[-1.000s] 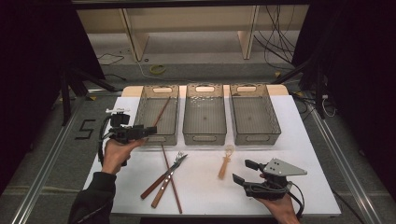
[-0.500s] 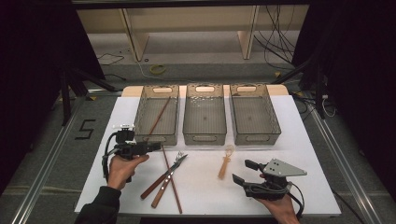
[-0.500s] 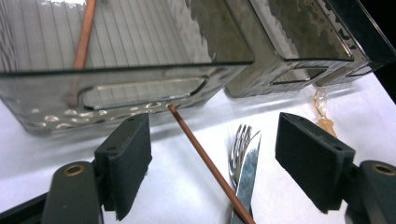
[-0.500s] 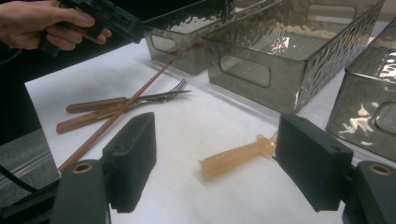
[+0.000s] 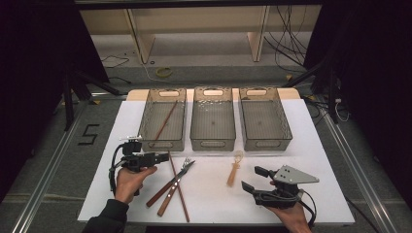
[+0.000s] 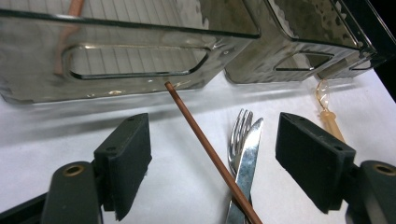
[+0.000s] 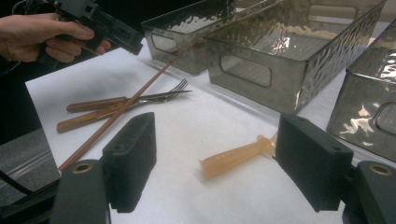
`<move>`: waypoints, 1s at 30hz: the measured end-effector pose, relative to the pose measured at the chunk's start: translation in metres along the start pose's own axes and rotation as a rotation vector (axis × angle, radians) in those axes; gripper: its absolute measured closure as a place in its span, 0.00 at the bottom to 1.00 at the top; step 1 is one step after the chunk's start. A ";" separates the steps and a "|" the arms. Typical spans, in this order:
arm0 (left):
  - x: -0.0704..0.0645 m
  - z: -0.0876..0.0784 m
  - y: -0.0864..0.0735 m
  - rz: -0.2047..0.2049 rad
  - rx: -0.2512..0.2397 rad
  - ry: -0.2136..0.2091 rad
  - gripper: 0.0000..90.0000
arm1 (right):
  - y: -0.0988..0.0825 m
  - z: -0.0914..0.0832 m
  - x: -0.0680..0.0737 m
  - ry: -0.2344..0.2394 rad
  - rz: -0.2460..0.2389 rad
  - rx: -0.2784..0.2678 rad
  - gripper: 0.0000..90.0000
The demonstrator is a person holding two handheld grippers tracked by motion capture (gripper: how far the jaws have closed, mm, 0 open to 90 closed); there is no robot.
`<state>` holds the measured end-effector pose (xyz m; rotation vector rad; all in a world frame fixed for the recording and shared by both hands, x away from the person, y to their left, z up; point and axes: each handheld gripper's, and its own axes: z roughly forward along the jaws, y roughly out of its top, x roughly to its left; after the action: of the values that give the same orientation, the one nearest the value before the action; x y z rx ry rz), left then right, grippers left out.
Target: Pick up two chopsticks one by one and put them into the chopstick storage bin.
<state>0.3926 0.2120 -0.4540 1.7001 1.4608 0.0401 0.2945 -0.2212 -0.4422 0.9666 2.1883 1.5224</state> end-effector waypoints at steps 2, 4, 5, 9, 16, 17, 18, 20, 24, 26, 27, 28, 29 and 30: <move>-0.001 0.002 -0.001 0.001 0.004 0.002 0.29 | 0.000 0.000 0.000 0.000 -0.002 0.001 0.33; -0.001 0.003 -0.003 0.002 0.005 0.002 0.29 | 0.000 0.000 0.000 0.000 -0.003 0.001 0.33; -0.002 0.004 -0.003 0.004 0.006 0.003 0.30 | 0.000 0.000 0.000 0.001 -0.003 0.000 0.33; -0.003 0.009 -0.006 -0.007 0.019 -0.011 0.32 | 0.000 0.000 0.000 0.000 -0.005 0.000 0.33; -0.003 0.015 -0.009 -0.021 0.038 -0.033 0.38 | 0.000 0.000 0.001 0.003 -0.006 -0.002 0.33; -0.003 0.016 -0.010 -0.022 0.040 -0.035 0.39 | 0.000 0.000 0.000 0.003 -0.005 -0.002 0.33; -0.003 0.017 -0.010 -0.020 0.045 -0.038 0.40 | 0.000 0.000 0.000 0.002 -0.005 -0.002 0.33; -0.004 0.019 -0.012 -0.018 0.058 -0.038 0.43 | 0.000 -0.001 0.001 0.000 -0.006 -0.003 0.33; -0.003 0.022 -0.013 -0.028 0.073 -0.044 0.46 | 0.001 -0.001 0.001 0.001 -0.010 -0.005 0.33; -0.003 0.023 -0.014 -0.037 0.082 -0.045 0.47 | 0.001 -0.001 0.001 -0.001 -0.010 -0.005 0.33; -0.003 0.024 -0.015 -0.042 0.085 -0.046 0.48 | 0.001 -0.001 0.001 0.000 -0.011 -0.006 0.33; -0.003 0.025 -0.016 -0.042 0.089 -0.045 0.49 | 0.001 -0.001 0.001 0.000 -0.011 -0.006 0.33; -0.003 0.027 -0.016 -0.045 0.097 -0.046 0.49 | 0.001 -0.001 0.001 0.000 -0.012 -0.006 0.33; -0.003 0.028 -0.017 -0.049 0.103 -0.048 0.50 | 0.001 -0.001 0.001 0.000 -0.012 -0.007 0.33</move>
<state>0.3931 0.1925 -0.4801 1.7342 1.4904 -0.1036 0.2933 -0.2206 -0.4412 0.9490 2.1839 1.5233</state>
